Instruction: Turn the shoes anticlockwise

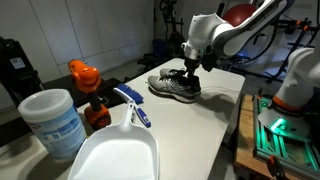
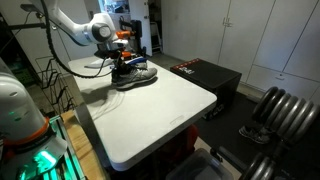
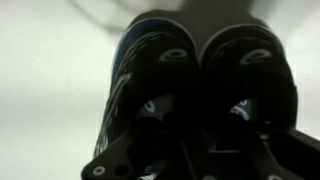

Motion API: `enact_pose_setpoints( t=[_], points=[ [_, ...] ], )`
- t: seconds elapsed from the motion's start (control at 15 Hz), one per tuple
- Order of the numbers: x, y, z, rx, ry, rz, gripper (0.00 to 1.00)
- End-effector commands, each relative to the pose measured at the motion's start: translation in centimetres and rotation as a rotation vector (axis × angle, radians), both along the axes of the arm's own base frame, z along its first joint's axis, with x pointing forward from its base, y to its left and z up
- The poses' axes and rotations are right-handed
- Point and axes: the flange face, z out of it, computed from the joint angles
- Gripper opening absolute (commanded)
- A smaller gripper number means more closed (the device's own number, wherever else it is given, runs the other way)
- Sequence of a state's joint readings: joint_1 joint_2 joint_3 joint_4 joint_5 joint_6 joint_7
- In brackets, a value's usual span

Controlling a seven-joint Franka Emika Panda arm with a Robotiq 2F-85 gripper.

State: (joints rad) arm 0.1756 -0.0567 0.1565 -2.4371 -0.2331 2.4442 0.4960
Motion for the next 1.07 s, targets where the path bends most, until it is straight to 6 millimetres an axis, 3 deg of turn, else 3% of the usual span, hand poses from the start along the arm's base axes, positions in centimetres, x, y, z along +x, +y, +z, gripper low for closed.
enact_pose_setpoints(
  t=[0.0, 0.13, 0.2, 0.27, 0.4, 0.8, 1.0],
  points=[
    [-1.0, -0.9, 0.5, 0.023, -0.017, 0.021, 0.06],
    [-1.1, -1.1, 0.4, 0.026, -0.011, 0.023, 0.06],
    [-1.1, -1.2, 0.4, 0.026, -0.008, 0.022, 0.24],
    [-1.1, -1.3, 0.4, 0.023, -0.002, 0.017, 0.49],
    [-1.2, -1.5, 0.5, 0.023, 0.001, 0.017, 0.53],
    [-1.4, -1.7, 2.0, 0.010, -0.019, 0.008, 0.98],
    [-1.5, -2.1, 3.6, 0.004, -0.032, -0.063, 1.00]
  ],
)
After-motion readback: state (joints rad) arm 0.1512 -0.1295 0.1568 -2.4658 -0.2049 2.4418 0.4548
